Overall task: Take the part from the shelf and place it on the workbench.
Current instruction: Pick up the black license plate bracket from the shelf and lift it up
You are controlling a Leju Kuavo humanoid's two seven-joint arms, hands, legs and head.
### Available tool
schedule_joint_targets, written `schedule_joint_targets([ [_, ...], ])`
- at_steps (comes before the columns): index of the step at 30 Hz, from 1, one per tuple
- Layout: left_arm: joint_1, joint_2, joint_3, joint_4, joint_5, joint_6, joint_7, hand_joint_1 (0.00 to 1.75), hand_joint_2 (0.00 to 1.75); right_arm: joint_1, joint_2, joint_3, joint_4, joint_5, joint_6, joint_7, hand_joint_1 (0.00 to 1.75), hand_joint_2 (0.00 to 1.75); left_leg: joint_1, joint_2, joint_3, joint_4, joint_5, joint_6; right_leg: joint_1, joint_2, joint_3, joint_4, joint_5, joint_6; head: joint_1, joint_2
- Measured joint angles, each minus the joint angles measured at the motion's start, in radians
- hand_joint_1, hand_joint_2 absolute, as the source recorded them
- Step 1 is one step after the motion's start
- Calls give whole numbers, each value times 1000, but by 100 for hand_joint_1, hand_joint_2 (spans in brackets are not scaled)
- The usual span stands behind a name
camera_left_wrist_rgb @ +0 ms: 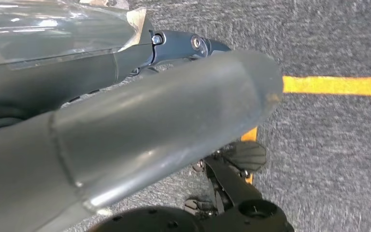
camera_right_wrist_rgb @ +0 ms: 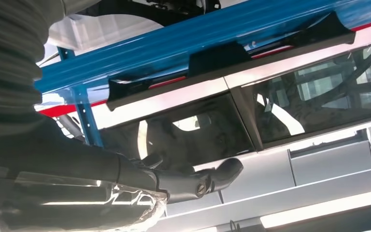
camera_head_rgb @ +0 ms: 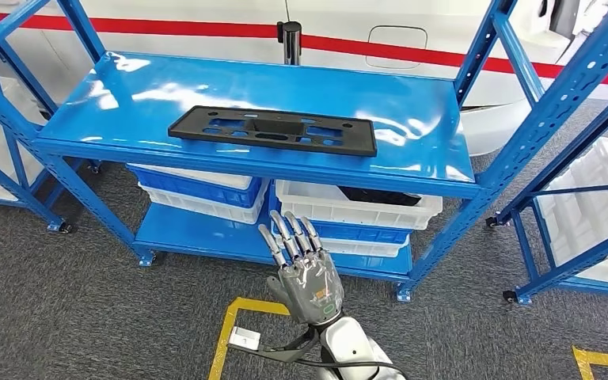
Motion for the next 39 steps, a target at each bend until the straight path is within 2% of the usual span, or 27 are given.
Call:
schedule_joint_targets([
  [1,0,0,0,0,0,0,0,0,0,-2,0,0,0,0,0,1,0,175,-1,0,6,-6,-1,10,0,-1,-6,17,-10,2,1,0],
  [2,0,0,0,0,0,0,0,0,0,-4,0,-1,0,0,-1,3,0,175,-1,0,13,-11,-1,19,1,-1,-26,59,-27,0,2,0],
  [5,-1,0,0,0,1,3,1,0,0,-6,-5,-1,2,0,-1,19,0,175,-6,1,26,-15,-11,40,1,-1,-147,258,-87,-13,5,0],
  [6,-1,0,0,0,2,4,1,0,0,-7,-8,-1,2,0,-1,28,0,175,-7,-1,31,-15,-15,42,1,-1,-176,294,-89,-11,5,0],
  [7,0,0,0,0,2,4,2,0,0,-8,-11,-1,3,0,-1,36,0,175,-8,-4,36,-15,-20,43,1,-1,-187,291,-73,-5,5,0],
  [8,0,0,0,0,2,5,3,0,0,-11,-13,-1,3,0,-1,44,0,175,-9,-7,44,-14,-25,41,1,-1,-180,252,-43,4,5,0],
  [10,0,0,0,0,2,6,4,0,0,-21,-15,-1,3,0,-2,58,0,175,-12,-11,59,-12,-39,34,2,-2,-132,119,28,15,7,0],
  [11,0,0,0,0,2,5,4,0,0,-27,-16,-1,3,0,-2,65,0,175,-14,-12,64,-11,-47,28,2,-2,-109,67,53,13,7,0],
  [12,0,0,0,0,2,5,5,0,0,-33,-17,-1,3,0,-2,72,0,175,-17,-12,67,-9,-54,23,4,-2,-96,37,66,7,8,0],
  [14,-1,0,0,0,2,6,6,0,0,-39,-19,-1,2,0,-3,85,0,175,-15,-11,72,-9,-63,12,7,-1,-88,27,69,-10,8,0],
  [16,-2,1,0,0,2,7,6,0,0,-42,-20,-3,-2,1,-3,91,0,175,-9,-7,72,3,-73,1,2,1,-80,22,67,-24,7,0],
  [18,-4,1,0,0,2,8,5,0,0,-45,-18,-4,-10,1,-4,90,0,175,-4,-4,36,79,-108,-10,-3,3,-68,18,62,-38,3,0],
  [20,-3,1,0,0,2,9,5,0,0,-46,-19,-5,-14,0,-5,88,0,175,-1,-2,-42,209,-150,-19,-1,3,-59,18,53,-49,1,0],
  [21,-2,1,0,0,2,9,3,0,0,-44,-19,-6,-14,0,-5,86,0,175,0,-2,-78,256,-156,-21,0,4,-54,18,48,-51,1,0],
  [22,-1,1,0,0,2,9,1,0,0,-43,-20,-8,-14,-1,-5,83,0,175,1,-2,-99,269,-143,-23,1,5,-49,18,43,-52,0,0],
  [23,-1,1,0,0,2,9,-3,0,0,-41,-21,-10,-15,-2,-5,79,0,175,1,-2,-101,244,-111,-22,1,7,-41,18,38,-50,0,0],
  [25,-1,2,0,0,3,9,-12,0,0,-35,-21,-14,-19,-4,-5,71,0,175,1,-1,-59,122,-27,-16,1,10,-25,18,25,-44,0,0],
  [26,-1,2,0,0,2,9,-17,0,0,-33,-22,-17,-24,-4,-6,68,0,175,-1,-1,-36,65,-1,-12,4,10,-18,18,18,-38,1,0],
  [27,-2,2,0,0,2,9,-22,0,0,-30,-23,-19,-30,-4,-6,66,0,175,-4,-2,-20,30,9,-7,7,10,-15,17,13,-33,2,0],
  [30,-1,2,0,0,2,9,-33,0,0,-17,-29,-28,-48,0,-7,63,0,175,-11,-3,-5,6,1,12,9,9,-12,9,3,-16,2,0],
  [32,0,1,0,0,1,8,-37,0,0,-11,-33,-35,-59,0,-7,62,0,175,-8,-3,11,-9,1,26,8,8,-20,37,-13,-11,3,0],
  [33,0,1,0,0,1,8,-39,0,0,-9,-36,-39,-62,0,-8,62,0,175,-7,-2,19,-15,0,33,8,7,-41,82,-31,-12,5,0],
  [35,-1,1,0,0,0,6,-39,0,0,-4,-43,-43,-65,0,-8,62,0,175,-9,-1,27,-16,-7,42,7,7,-120,215,-76,-17,5,0],
  [36,-1,1,0,0,0,5,-39,0,0,0,-47,-44,-65,0,-8,63,0,175,-10,-2,31,-16,-12,45,7,7,-159,271,-88,-16,6,0],
  [37,0,1,0,0,0,4,-39,0,0,5,-51,-46,-65,0,-8,65,0,175,-10,-3,36,-16,-17,45,6,7,-183,296,-85,-10,6,0],
  [38,0,1,0,0,0,3,-39,0,0,7,-54,-47,-65,0,-8,72,0,175,-10,-5,43,-15,-22,44,5,7,-187,281,-64,-2,6,0],
  [39,0,0,-1,0,-1,1,-40,0,0,9,-57,-48,-66,0,-8,81,0,175,-10,-7,50,-15,-28,42,4,6,-173,232,-32,8,6,0],
])
